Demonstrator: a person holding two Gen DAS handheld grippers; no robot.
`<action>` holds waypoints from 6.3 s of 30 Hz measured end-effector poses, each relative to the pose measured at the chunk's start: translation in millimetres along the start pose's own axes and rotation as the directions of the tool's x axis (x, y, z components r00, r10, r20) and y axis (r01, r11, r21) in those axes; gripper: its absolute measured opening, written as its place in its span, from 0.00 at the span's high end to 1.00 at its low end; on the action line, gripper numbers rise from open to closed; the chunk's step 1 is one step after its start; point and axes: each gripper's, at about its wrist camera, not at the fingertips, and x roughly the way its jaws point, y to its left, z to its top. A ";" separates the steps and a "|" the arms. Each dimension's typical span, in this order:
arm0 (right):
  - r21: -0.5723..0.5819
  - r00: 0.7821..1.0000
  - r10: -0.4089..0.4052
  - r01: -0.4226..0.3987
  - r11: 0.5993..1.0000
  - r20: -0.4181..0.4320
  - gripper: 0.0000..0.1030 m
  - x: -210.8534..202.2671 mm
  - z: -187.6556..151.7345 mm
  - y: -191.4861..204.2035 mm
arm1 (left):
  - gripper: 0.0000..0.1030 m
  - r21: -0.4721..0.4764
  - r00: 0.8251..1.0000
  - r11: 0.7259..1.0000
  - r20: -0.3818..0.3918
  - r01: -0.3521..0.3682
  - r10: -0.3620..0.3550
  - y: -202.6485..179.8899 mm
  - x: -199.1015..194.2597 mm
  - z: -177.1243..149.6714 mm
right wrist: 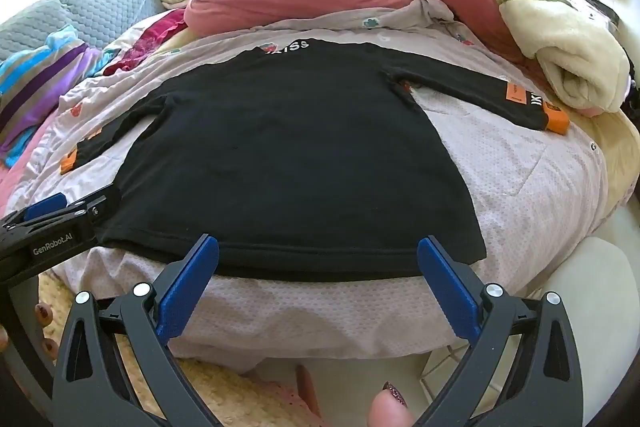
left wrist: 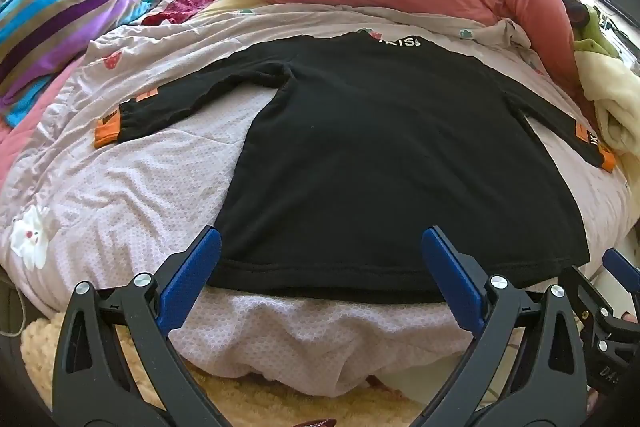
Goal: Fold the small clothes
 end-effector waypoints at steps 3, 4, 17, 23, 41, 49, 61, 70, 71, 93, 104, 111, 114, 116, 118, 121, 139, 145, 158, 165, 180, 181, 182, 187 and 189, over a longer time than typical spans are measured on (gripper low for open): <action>-0.004 1.000 0.001 -0.001 1.000 -0.001 0.04 0.9 -0.6 1.0 | 0.09 -0.002 1.000 1.000 0.002 -0.002 0.002 -1.6 -3.7 -1.3; -0.005 1.000 0.001 -0.001 1.000 -0.001 0.04 1.0 -1.0 1.0 | 0.09 -0.001 1.000 1.000 0.001 -0.001 0.001 -0.7 -2.4 -1.5; -0.012 1.000 0.000 0.000 1.000 -0.006 0.04 3.9 -2.4 5.4 | 0.09 -0.002 1.000 1.000 0.002 0.002 -0.002 0.2 -4.1 -3.1; -0.013 1.000 0.000 0.000 1.000 -0.010 0.04 5.2 -3.2 6.2 | 0.09 -0.002 1.000 1.000 0.003 0.002 -0.002 -0.3 -4.1 -3.9; -0.013 1.000 0.004 -0.004 1.000 -0.005 0.04 5.1 -4.1 7.0 | 0.09 0.002 1.000 1.000 0.005 0.002 -0.002 5.0 -0.3 -3.9; -0.007 1.000 0.001 -0.001 1.000 -0.001 0.04 6.0 -0.8 3.7 | 0.09 0.023 1.000 1.000 0.002 -0.004 0.004 -1.8 5.8 -0.3; 0.009 1.000 0.004 -0.004 1.000 -0.003 0.04 21.8 19.5 -11.4 | 0.09 0.036 1.000 0.999 -0.013 0.001 -0.001 -15.6 18.8 9.8; 0.074 1.000 -0.003 0.002 0.997 0.009 0.04 43.2 52.1 -42.5 | 0.09 0.033 0.999 0.999 -0.037 0.016 -0.015 -26.0 43.3 34.4; 0.087 1.000 -0.005 0.004 0.996 0.008 0.04 46.9 56.9 -47.6 | 0.09 0.036 0.999 0.999 -0.041 0.020 -0.018 -27.0 46.6 38.0; 0.468 0.990 -0.124 0.140 0.873 -0.066 0.04 126.4 122.4 -211.4 | 0.09 0.076 0.990 0.992 -0.107 0.104 -0.095 -58.3 130.8 129.5; 0.631 0.963 -0.244 0.262 0.730 -0.119 0.04 144.0 115.5 -327.3 | 0.09 0.095 0.985 0.993 -0.164 0.074 -0.057 -60.0 175.9 151.8; 0.666 0.959 -0.271 0.253 0.702 -0.078 0.04 156.1 124.6 -372.7 | 0.09 0.065 0.982 0.995 -0.178 0.078 -0.065 -56.4 197.1 159.7; 0.662 0.958 -0.284 0.240 0.710 -0.042 0.04 157.4 129.2 -380.0 | 0.09 0.050 0.981 0.995 -0.179 0.082 -0.072 -53.3 203.3 161.5; 0.655 0.959 -0.282 0.220 0.723 -0.012 0.16 155.4 130.7 -381.8 | 0.09 0.039 0.981 0.995 -0.175 0.093 -0.085 -49.9 205.4 162.6; 0.662 0.962 -0.274 0.198 0.723 0.011 0.35 155.6 133.8 -383.7 | 0.09 0.035 0.981 0.994 -0.168 0.101 -0.094 -47.3 206.2 163.9; 0.664 0.963 -0.262 0.159 0.731 0.057 0.68 147.1 135.9 -382.7 | 0.09 0.035 0.985 0.995 -0.149 0.099 -0.093 -43.4 204.9 167.1; 0.265 0.945 0.111 -0.197 0.944 0.308 0.85 111.4 256.0 -186.7 | 0.09 -0.002 0.981 0.983 -0.065 0.184 -0.184 -5.1 173.8 194.7; 0.148 0.925 0.240 -0.292 0.945 0.295 0.86 119.4 283.5 -104.6 | 0.09 -0.021 0.982 0.982 -0.007 0.190 -0.190 18.3 158.5 207.9; -0.001 0.905 0.410 -0.412 0.911 0.116 0.86 187.7 278.1 43.4 | 0.09 -0.212 0.968 0.945 0.019 0.250 -0.252 96.5 169.5 219.4; -0.080 0.900 0.434 -0.430 0.900 0.042 0.71 207.8 251.2 79.3 | 0.09 -0.276 0.932 0.894 0.018 0.352 -0.362 106.9 184.8 214.0; -0.009 0.969 0.237 -0.237 0.972 0.064 0.51 189.9 218.1 -27.0 | 0.49 -0.218 0.879 0.871 -0.095 0.440 -0.467 60.4 215.7 193.6; 0.010 0.974 0.219 -0.219 0.976 0.060 0.51 190.3 214.9 -37.7 | 0.50 -0.209 0.882 0.878 -0.108 0.431 -0.459 56.2 218.9 191.1; 0.021 0.977 0.206 -0.208 0.978 0.057 0.51 190.4 212.3 -45.1 | 0.50 -0.204 0.885 0.884 -0.118 0.421 -0.450 53.3 221.7 189.3; 0.062 0.984 0.170 -0.173 0.983 0.054 0.51 187.1 199.6 -73.3 | 0.74 -0.158 0.902 0.909 -0.142 0.387 -0.408 37.7 230.8 180.1; 0.072 0.986 0.158 -0.161 0.984 0.048 0.51 186.1 195.1 -80.5 | 0.85 -0.134 0.915 0.920 -0.128 0.367 -0.384 36.3 229.2 179.4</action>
